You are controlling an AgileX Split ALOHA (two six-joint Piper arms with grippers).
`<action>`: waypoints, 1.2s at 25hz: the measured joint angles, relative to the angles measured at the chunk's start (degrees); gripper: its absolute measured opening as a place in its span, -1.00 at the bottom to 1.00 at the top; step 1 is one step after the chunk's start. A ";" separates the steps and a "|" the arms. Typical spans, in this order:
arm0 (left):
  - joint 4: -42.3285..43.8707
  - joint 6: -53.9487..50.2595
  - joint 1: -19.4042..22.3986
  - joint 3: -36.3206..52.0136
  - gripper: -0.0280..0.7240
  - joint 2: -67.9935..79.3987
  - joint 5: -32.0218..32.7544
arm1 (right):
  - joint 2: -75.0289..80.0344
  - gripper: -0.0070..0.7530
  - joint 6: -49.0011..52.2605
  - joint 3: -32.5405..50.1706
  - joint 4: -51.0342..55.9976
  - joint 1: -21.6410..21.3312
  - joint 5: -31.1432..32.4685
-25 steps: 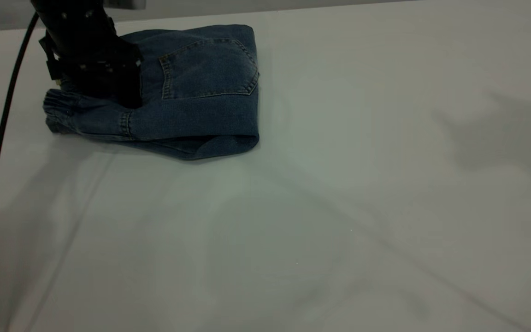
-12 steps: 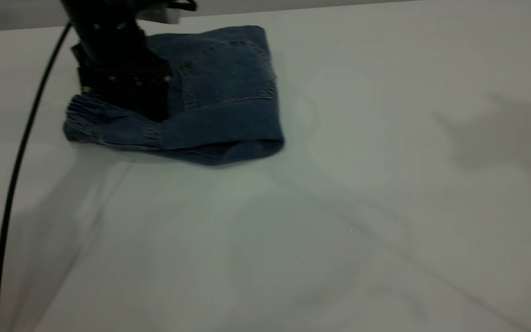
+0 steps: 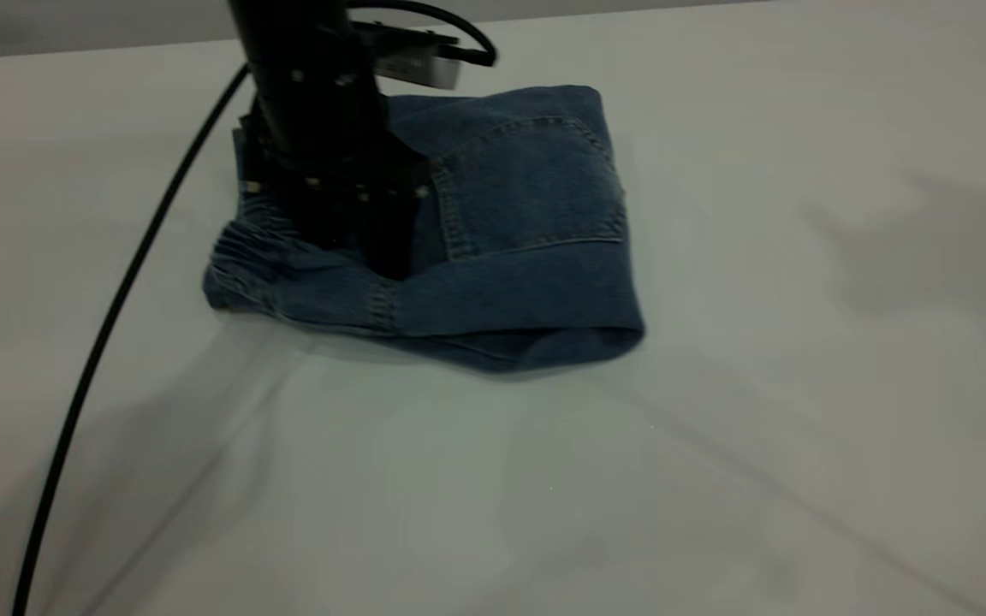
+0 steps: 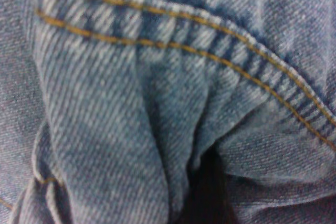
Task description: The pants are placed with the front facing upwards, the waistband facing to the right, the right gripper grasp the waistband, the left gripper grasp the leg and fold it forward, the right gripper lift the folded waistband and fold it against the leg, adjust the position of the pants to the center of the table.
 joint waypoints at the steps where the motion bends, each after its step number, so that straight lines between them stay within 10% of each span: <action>1: -0.05 -1.40 -0.50 0.00 0.45 0.00 0.13 | 0.00 0.56 0.00 0.00 0.00 0.00 0.00; 12: 0.07 -17.68 -1.86 0.00 0.45 -0.05 0.18 | 0.00 0.56 -0.06 0.00 0.05 0.00 0.00; 30: 3.60 -13.15 -1.86 -17.17 0.45 -5.74 9.42 | -6.50 0.56 -0.23 0.00 0.07 0.00 0.00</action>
